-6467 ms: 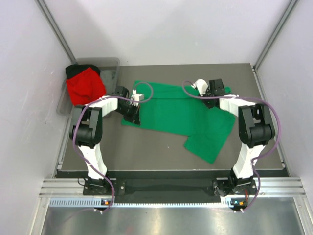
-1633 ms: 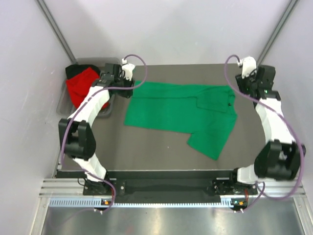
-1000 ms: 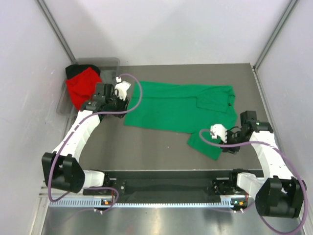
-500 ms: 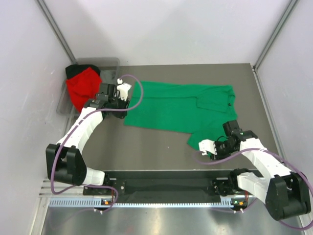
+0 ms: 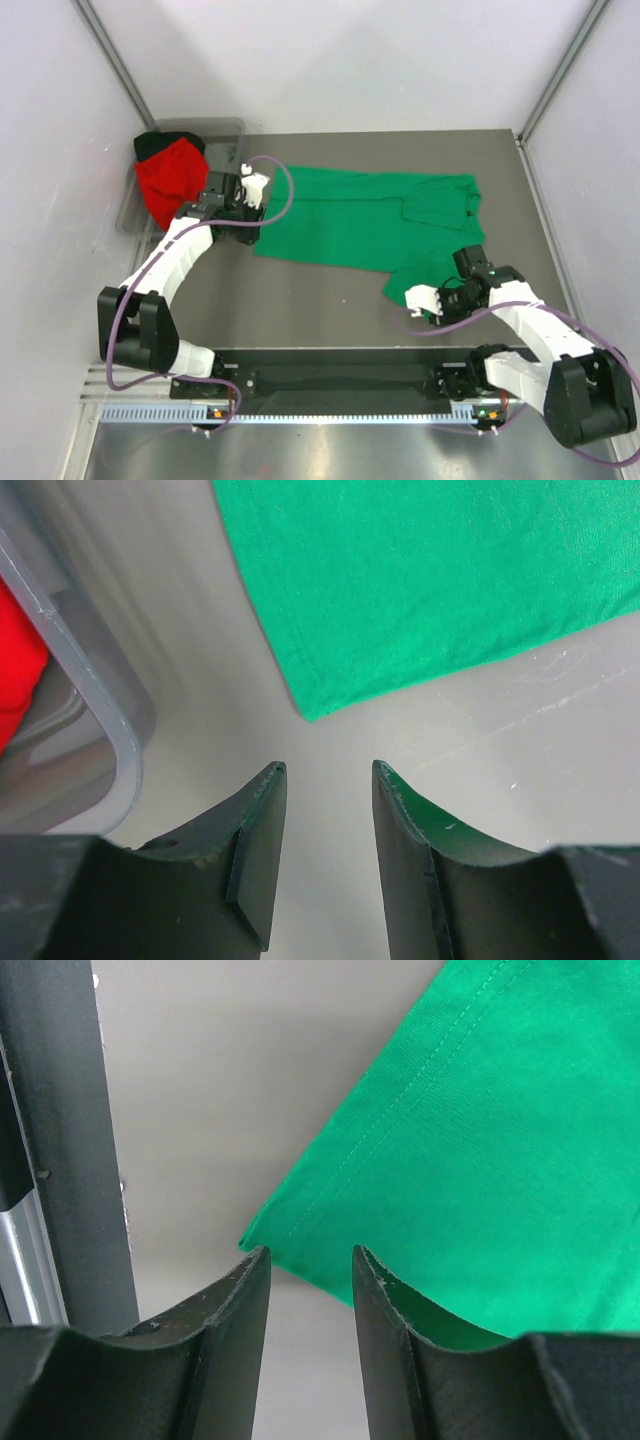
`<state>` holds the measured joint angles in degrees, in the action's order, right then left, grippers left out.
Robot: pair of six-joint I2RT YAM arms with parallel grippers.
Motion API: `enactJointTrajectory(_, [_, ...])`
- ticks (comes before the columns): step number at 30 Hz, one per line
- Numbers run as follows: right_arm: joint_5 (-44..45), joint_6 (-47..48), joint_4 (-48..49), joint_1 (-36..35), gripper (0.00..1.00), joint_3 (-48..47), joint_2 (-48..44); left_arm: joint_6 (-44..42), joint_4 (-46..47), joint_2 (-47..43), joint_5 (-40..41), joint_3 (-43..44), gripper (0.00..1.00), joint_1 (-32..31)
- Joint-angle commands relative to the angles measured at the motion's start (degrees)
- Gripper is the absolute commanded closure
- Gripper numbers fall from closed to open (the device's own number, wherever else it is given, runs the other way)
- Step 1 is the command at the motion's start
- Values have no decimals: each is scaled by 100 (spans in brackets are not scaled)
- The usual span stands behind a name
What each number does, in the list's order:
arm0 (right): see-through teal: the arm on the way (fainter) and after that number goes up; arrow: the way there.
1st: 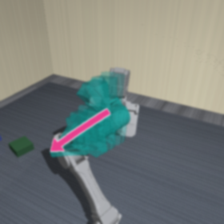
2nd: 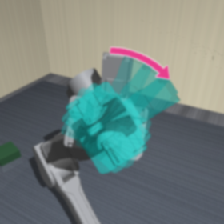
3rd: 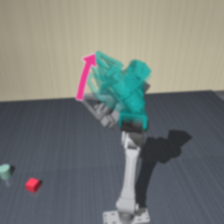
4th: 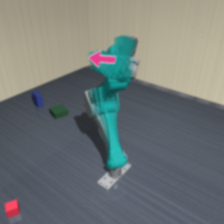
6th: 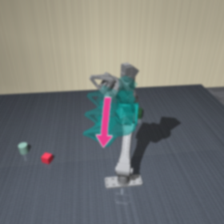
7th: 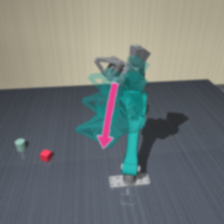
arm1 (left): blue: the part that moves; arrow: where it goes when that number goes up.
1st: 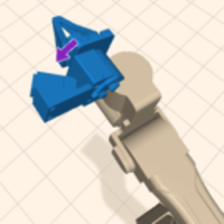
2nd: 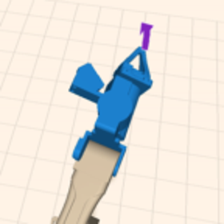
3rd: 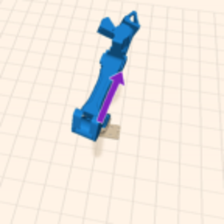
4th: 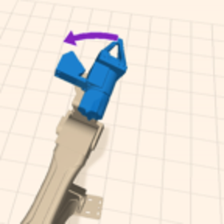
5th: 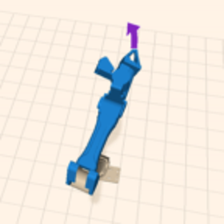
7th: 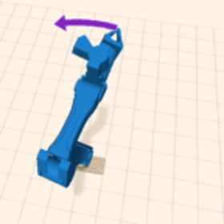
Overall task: Fold and stack the t-shirts
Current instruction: Fold the tshirt
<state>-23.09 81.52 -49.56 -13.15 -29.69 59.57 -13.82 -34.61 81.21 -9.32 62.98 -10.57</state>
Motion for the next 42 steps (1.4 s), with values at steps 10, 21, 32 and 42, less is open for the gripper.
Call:
enactJointTrajectory(10, [-2,40,-335,-188,63,51,-16,47,42,9,53,136,55,-7])
enactJointTrajectory(21, [94,-223,104,-285,87,122,397,-32,-142,685,158,443,53,2])
enactJointTrajectory(32, [-2,-1155,-212,-285,99,-221,-1245,-191,-239,1379,62,276,49,37])
enactJointTrajectory(42, [138,-1516,-10,-285,98,-151,-1396,-147,-125,2083,316,575,52,72])
